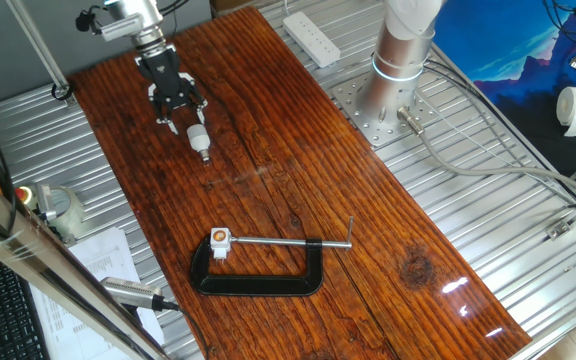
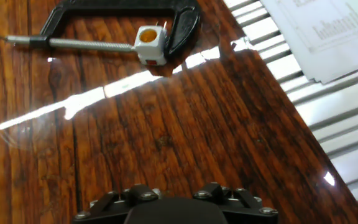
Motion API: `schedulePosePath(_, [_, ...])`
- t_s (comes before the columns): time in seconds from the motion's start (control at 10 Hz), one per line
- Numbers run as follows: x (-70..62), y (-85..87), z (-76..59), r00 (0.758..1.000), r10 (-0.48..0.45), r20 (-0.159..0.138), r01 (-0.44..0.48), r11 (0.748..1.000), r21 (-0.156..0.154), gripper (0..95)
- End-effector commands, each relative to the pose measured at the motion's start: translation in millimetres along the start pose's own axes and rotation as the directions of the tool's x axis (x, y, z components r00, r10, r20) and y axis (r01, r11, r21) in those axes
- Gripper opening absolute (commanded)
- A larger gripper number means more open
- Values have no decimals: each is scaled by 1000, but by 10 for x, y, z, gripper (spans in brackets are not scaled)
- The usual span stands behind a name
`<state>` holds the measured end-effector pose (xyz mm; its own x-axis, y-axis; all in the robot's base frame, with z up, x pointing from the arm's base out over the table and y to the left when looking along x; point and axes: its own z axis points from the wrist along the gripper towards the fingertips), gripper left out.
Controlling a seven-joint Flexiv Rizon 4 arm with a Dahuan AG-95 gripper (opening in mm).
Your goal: Install the light bulb by rotating it
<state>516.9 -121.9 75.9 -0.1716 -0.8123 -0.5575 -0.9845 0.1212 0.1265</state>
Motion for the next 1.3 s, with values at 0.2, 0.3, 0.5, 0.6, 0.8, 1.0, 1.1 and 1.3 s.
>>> schedulePosePath(0.2, [35, 4, 24, 999, -3, 43, 4, 1000, -3, 570])
schedulePosePath(0.3, [55, 22, 45, 999, -7, 42, 8, 1000, -2, 570])
schedulePosePath(0.5, [108, 67, 110, 997, -10, 71, 11, 1000, -1, 570])
schedulePosePath(0.6, [115, 70, 118, 996, -12, 90, 13, 1000, -4, 570])
schedulePosePath(0.8, [116, 74, 110, 994, -18, 104, 19, 1000, -9, 570])
schedulePosePath(1.0, [128, 87, 102, 993, -20, 115, 21, 1000, -10, 570])
schedulePosePath(1.1, [132, 89, 96, 993, -18, 119, 20, 1000, -11, 570])
schedulePosePath(1.3, [138, 91, 88, 992, -20, 124, 22, 1000, -12, 570])
